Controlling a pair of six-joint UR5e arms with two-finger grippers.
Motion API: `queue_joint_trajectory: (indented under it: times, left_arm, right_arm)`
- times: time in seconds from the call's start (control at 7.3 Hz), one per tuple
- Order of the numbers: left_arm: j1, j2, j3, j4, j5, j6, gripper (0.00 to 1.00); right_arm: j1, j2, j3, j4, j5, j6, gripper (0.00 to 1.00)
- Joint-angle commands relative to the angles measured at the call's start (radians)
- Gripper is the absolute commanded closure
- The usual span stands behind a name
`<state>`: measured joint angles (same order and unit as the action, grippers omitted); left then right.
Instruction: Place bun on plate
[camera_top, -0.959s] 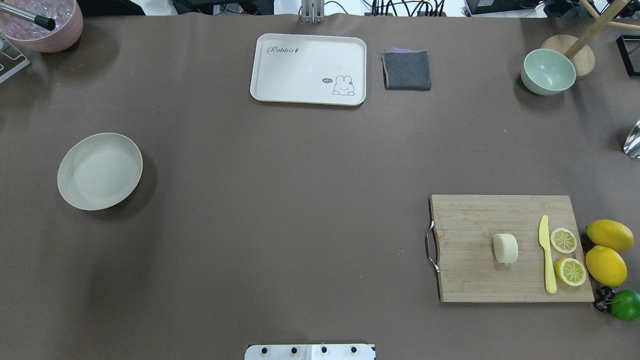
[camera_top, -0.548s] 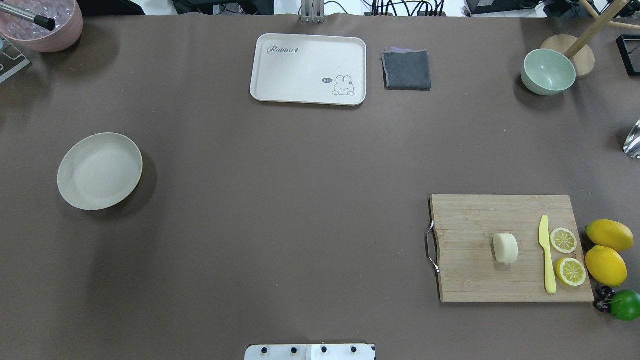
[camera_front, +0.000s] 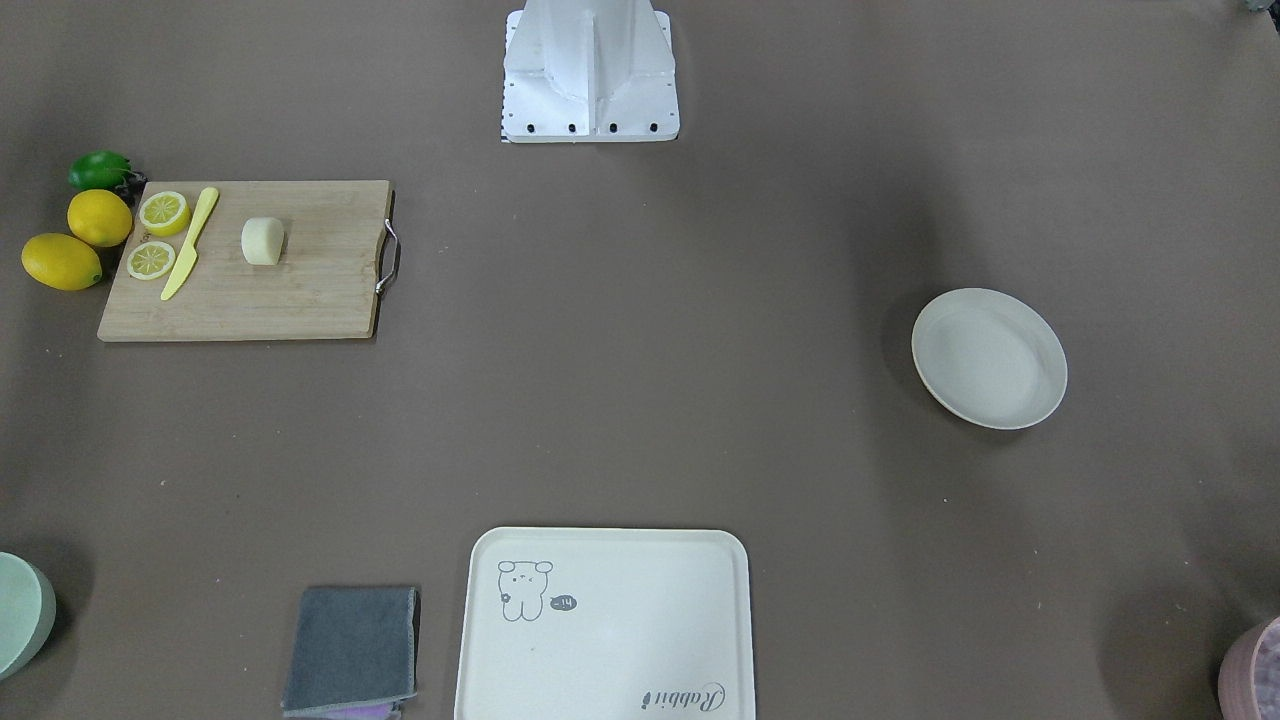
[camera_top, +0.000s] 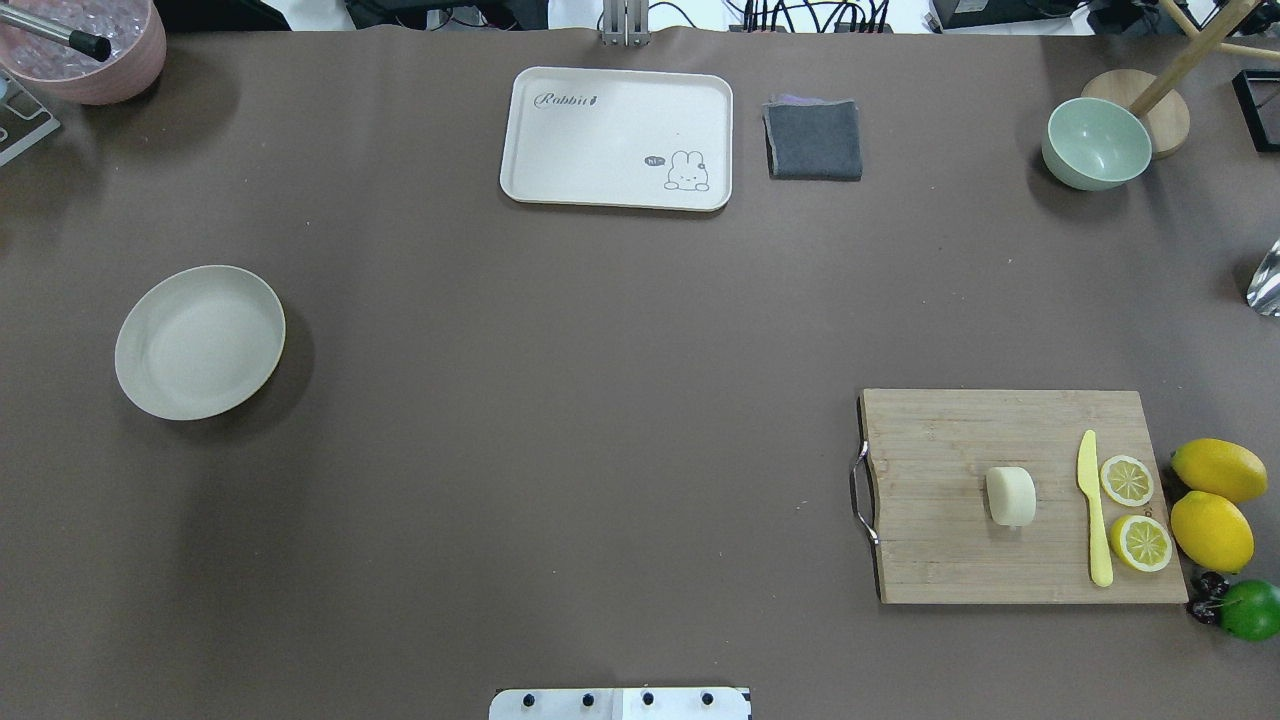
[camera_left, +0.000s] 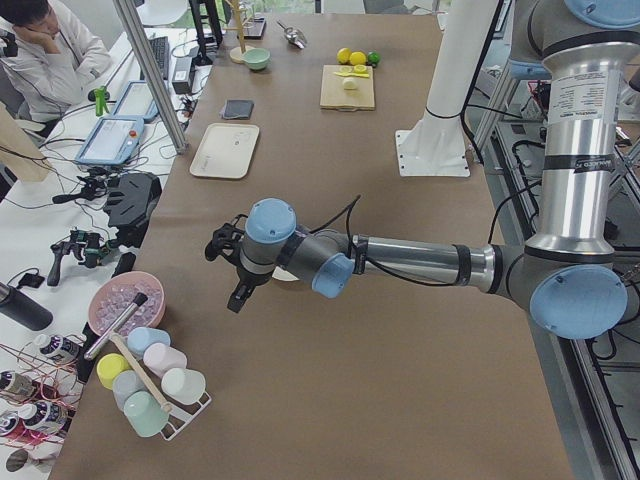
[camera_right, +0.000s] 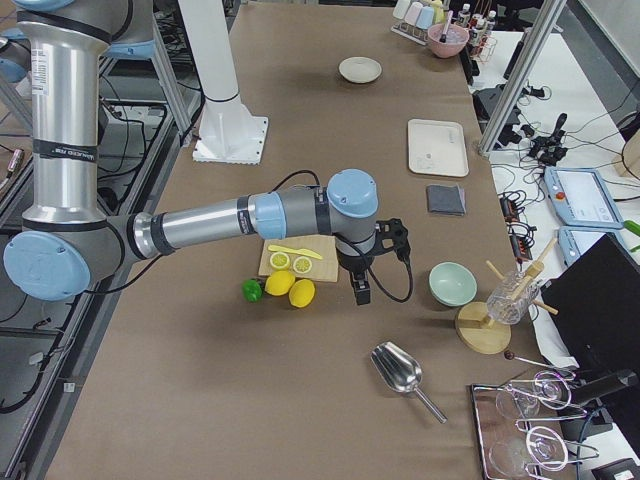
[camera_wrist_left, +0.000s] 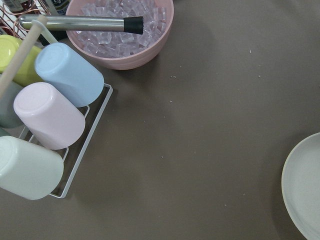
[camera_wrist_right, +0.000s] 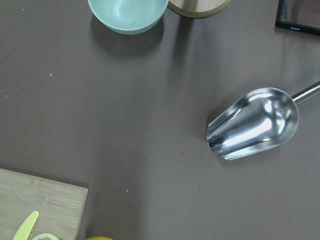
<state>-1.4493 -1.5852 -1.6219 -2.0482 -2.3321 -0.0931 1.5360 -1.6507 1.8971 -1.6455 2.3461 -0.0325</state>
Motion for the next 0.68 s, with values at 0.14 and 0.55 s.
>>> queue_joint_trajectory:
  times: [0.14, 0.55]
  left_arm:
    - [0.188, -0.131, 0.131, -0.003, -0.003, -0.178, 0.01]
    - [0.323, -0.177, 0.229, -0.076, -0.004, -0.276, 0.01]
  right_arm:
    - [-0.202, 0.012, -0.001, 0.178, -0.025, 0.402, 0.00]
    - [-0.382, 0.009, -0.009, 0.338, -0.102, 0.649, 0.00]
